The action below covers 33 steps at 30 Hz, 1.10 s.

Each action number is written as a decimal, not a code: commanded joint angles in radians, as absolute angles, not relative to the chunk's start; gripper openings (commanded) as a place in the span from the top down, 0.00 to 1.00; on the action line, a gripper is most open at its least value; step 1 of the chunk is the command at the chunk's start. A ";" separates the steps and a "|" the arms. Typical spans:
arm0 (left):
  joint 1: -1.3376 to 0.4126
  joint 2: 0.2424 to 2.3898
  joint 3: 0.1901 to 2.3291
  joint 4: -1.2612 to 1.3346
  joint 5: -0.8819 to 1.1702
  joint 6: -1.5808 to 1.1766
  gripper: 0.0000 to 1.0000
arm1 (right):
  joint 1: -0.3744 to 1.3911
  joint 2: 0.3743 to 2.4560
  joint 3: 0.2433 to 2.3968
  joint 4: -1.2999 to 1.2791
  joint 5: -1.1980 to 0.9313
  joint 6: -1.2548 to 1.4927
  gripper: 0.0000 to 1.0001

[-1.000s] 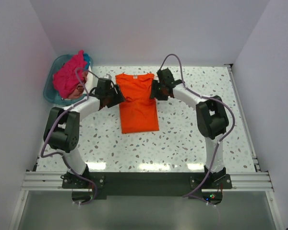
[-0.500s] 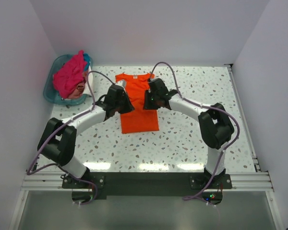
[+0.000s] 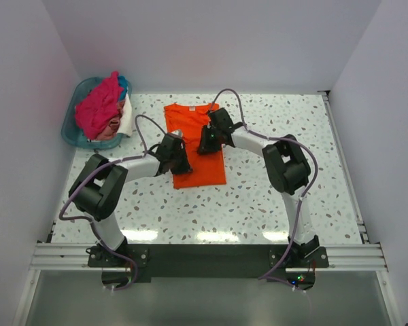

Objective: Fold and stack the t-shirts
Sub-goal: Fold the tshirt

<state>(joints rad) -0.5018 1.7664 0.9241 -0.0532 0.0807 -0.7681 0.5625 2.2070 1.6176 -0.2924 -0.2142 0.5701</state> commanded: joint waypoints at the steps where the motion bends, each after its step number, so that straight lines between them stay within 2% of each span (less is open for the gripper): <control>1: -0.505 1.786 0.878 -0.048 0.045 -0.782 1.00 | 0.494 2.209 1.628 -0.273 -0.242 0.597 0.73; 8: -0.505 1.761 0.838 -0.052 0.038 -0.781 1.00 | 0.423 2.207 1.609 -0.221 -0.330 0.634 0.69; 16: -0.505 1.721 0.805 -0.040 0.071 -0.769 0.99 | 0.403 2.223 1.724 -0.264 -0.311 0.558 0.64; 18: -0.505 1.686 0.799 -0.029 0.083 -0.761 0.94 | 0.403 2.185 1.697 -0.276 -0.273 0.536 0.61; 21: -0.500 1.617 0.795 -0.015 0.083 -0.753 0.71 | 0.403 2.079 1.602 -0.275 -0.203 0.523 0.56; 23: -0.489 1.563 0.798 -0.020 0.080 -0.752 0.63 | 0.402 1.984 1.539 -0.284 -0.163 0.520 0.55; 24: -0.485 1.546 0.798 -0.028 0.078 -0.752 0.55 | 0.406 1.952 1.460 -0.281 -0.147 0.526 0.54; 27: -0.462 1.470 0.785 -0.069 0.057 -0.764 0.47 | 0.428 1.824 1.291 -0.264 -0.127 0.532 0.53; 33: -0.448 1.312 0.660 -0.189 0.003 -0.824 0.44 | 0.492 1.654 0.950 -0.161 -0.141 0.619 0.51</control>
<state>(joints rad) -0.4553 1.3701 0.7338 -0.1078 0.0368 -0.7856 0.4629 1.6955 1.0824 -0.2382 -0.1452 0.5655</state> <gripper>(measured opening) 0.557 0.483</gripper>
